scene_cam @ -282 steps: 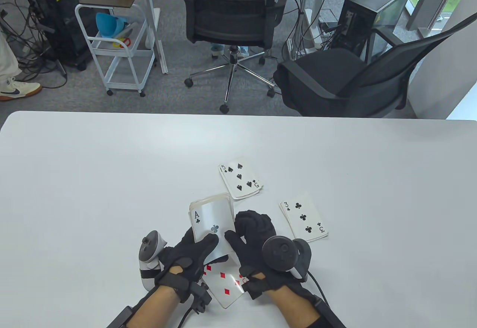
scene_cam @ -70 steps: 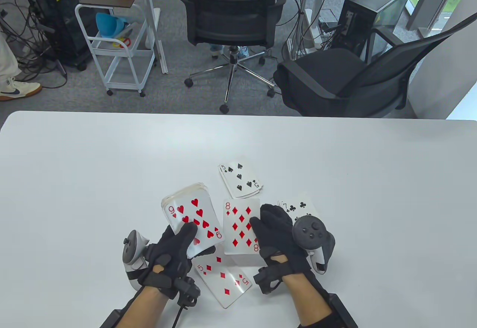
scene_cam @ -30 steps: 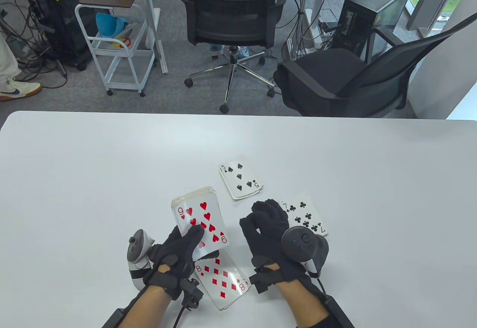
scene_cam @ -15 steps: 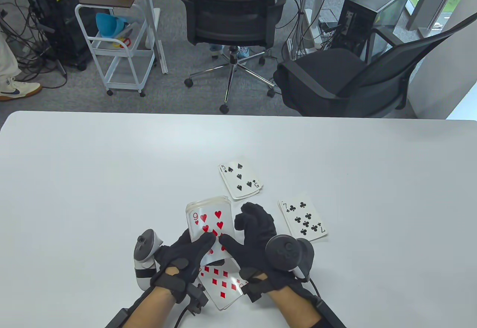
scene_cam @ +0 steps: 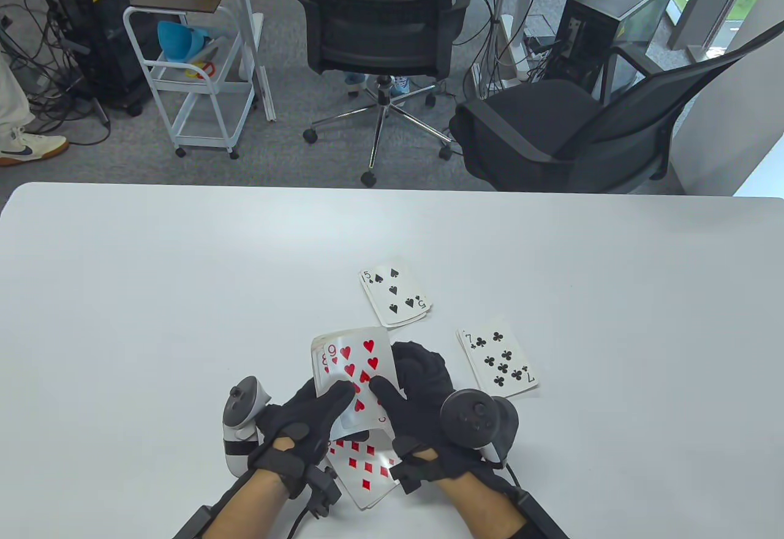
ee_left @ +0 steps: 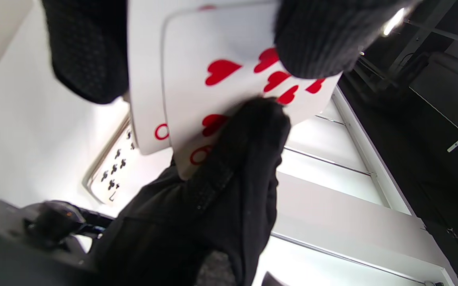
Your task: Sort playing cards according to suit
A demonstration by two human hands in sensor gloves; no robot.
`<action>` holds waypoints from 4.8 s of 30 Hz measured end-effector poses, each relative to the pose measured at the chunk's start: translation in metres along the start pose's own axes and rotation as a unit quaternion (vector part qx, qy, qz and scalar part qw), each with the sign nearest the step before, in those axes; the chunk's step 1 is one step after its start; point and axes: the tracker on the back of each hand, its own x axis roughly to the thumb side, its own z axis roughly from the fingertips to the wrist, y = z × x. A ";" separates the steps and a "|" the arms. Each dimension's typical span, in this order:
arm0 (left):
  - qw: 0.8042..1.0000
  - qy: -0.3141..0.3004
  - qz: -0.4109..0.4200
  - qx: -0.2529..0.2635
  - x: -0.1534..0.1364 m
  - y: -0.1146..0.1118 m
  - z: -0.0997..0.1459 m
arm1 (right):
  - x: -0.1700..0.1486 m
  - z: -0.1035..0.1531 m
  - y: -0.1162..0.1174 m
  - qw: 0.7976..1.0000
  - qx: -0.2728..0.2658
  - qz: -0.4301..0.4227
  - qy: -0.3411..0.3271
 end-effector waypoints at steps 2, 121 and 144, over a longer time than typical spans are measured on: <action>1.000 -0.004 0.000 0.002 0.001 0.001 0.000 | -0.001 -0.001 -0.002 1.000 -0.002 -0.001 0.002; 0.982 -0.179 0.031 0.048 0.053 0.026 0.015 | -0.030 -0.029 -0.002 0.988 0.079 0.035 0.126; 0.982 -0.186 0.021 0.036 0.065 0.015 0.026 | -0.006 -0.106 0.133 0.862 0.248 0.407 0.172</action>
